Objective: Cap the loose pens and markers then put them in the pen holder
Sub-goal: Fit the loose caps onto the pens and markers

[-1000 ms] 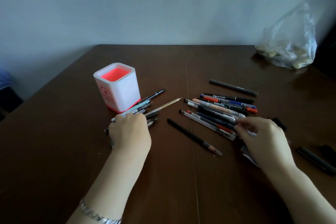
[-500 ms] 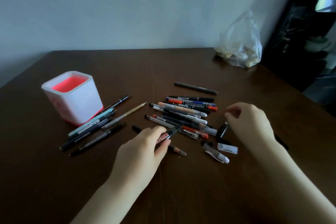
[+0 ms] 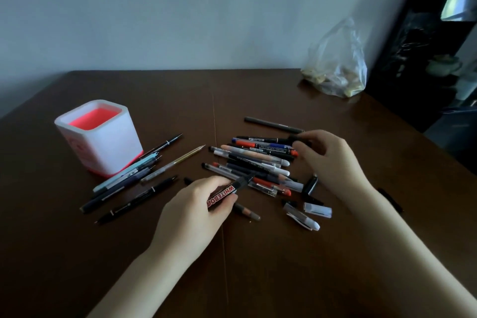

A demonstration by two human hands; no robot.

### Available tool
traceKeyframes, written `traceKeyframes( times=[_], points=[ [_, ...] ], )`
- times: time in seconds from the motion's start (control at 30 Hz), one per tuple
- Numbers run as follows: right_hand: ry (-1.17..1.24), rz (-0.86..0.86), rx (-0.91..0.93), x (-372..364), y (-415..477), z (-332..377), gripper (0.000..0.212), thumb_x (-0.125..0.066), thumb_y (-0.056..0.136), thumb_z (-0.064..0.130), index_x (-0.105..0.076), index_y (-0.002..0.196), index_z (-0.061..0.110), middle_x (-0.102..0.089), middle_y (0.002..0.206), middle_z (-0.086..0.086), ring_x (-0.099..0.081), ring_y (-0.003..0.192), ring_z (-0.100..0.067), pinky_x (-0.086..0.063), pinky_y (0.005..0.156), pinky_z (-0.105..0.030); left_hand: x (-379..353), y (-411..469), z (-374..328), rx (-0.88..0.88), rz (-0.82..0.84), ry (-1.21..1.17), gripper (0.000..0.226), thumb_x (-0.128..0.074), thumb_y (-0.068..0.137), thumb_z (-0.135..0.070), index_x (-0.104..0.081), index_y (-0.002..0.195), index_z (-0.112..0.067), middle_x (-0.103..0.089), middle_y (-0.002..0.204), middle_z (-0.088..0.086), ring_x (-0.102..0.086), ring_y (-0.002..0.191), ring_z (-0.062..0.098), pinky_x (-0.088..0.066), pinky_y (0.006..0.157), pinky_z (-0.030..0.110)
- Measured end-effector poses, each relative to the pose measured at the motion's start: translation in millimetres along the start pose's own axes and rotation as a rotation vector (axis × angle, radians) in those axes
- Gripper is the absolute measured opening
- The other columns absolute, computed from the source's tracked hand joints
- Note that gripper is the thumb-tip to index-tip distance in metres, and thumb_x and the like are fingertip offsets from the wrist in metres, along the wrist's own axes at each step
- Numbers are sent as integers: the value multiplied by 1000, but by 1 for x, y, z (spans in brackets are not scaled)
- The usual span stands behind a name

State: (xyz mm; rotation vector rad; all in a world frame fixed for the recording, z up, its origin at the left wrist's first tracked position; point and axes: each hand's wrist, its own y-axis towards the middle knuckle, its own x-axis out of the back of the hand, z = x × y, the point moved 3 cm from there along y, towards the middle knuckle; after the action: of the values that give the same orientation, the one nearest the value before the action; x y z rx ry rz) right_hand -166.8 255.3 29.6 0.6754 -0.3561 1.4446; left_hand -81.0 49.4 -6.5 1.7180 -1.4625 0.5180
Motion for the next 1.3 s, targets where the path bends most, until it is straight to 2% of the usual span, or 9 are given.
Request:
traceKeyframes(
  times=[0.13, 0.3, 0.43, 0.5, 0.63, 0.77, 1.07, 1.2, 1.3],
  points=[
    [322, 108, -8, -22, -18, 12, 6, -56, 88, 22, -58, 92, 25, -60, 75, 2, -52, 57, 0, -43, 52, -12, 4, 3, 4, 39, -26, -130, 25, -61, 83, -34, -62, 108, -32, -62, 97, -21, -57, 95, -2, -47, 78, 15],
    [494, 191, -93, -27, -29, 7, 17, -47, 92, 17, -63, 90, 19, -57, 69, 4, -50, 48, 4, -39, 46, -9, 5, 3, 5, 27, 8, -207, 24, -61, 83, -32, -65, 107, -30, -66, 98, -18, -59, 94, -5, -50, 79, 16],
    [471, 221, -56, -32, -32, 12, 18, -46, 93, 16, -63, 94, 20, -57, 70, 9, -54, 54, 4, -42, 50, -10, 4, 1, -1, -31, 24, -222, 23, -61, 84, -28, -65, 106, -29, -66, 97, -19, -60, 94, -5, -52, 79, 20],
    [478, 238, -50, -36, -35, 14, 19, -45, 93, 14, -64, 95, 19, -57, 69, 11, -54, 51, 10, -40, 47, -6, 4, 0, -2, -55, 5, -222, 25, -58, 82, -36, -66, 105, -29, -67, 95, -18, -60, 92, -4, -53, 78, 21],
    [532, 271, -76, -34, -37, 13, 21, -47, 92, 15, -66, 88, 23, -58, 66, 8, -50, 48, 4, -38, 45, -8, 4, -2, -3, -89, 6, -239, 34, -51, 79, -43, -67, 104, -26, -68, 95, -16, -61, 92, -3, -52, 75, 20],
    [528, 363, -21, -37, -40, 17, 22, -48, 91, 13, -67, 86, 23, -62, 66, 9, -53, 52, 5, -41, 48, -8, 7, -1, -3, -77, -9, -289, 24, -59, 81, -30, -69, 102, -23, -69, 93, -12, -63, 89, 0, -53, 74, 23],
    [445, 310, 149, -39, -47, 22, 24, -53, 86, 12, -65, 83, 33, -69, 77, 8, -63, 69, -2, -52, 65, -15, 10, -1, -1, 24, 9, -379, 25, -61, 74, -30, -72, 96, -22, -67, 83, -20, -63, 85, -2, -50, 71, 14],
    [452, 305, 201, -35, -49, 25, 20, -53, 84, 15, -65, 82, 31, -69, 82, 19, -63, 69, -2, -51, 64, -13, 15, 2, -5, 91, 107, -547, 13, -66, 79, -15, -72, 86, -24, -67, 62, -12, -62, 58, 1, -47, 54, 12],
    [472, 309, 228, -34, -51, 26, 15, -52, 76, 27, -64, 84, 29, -68, 89, 13, -64, 73, -6, -52, 65, -15, 14, 2, -6, 230, 207, -779, 14, -60, 82, -1, -70, 84, -11, -61, 53, -3, -43, 37, 3, -31, 37, 12]
  ],
)
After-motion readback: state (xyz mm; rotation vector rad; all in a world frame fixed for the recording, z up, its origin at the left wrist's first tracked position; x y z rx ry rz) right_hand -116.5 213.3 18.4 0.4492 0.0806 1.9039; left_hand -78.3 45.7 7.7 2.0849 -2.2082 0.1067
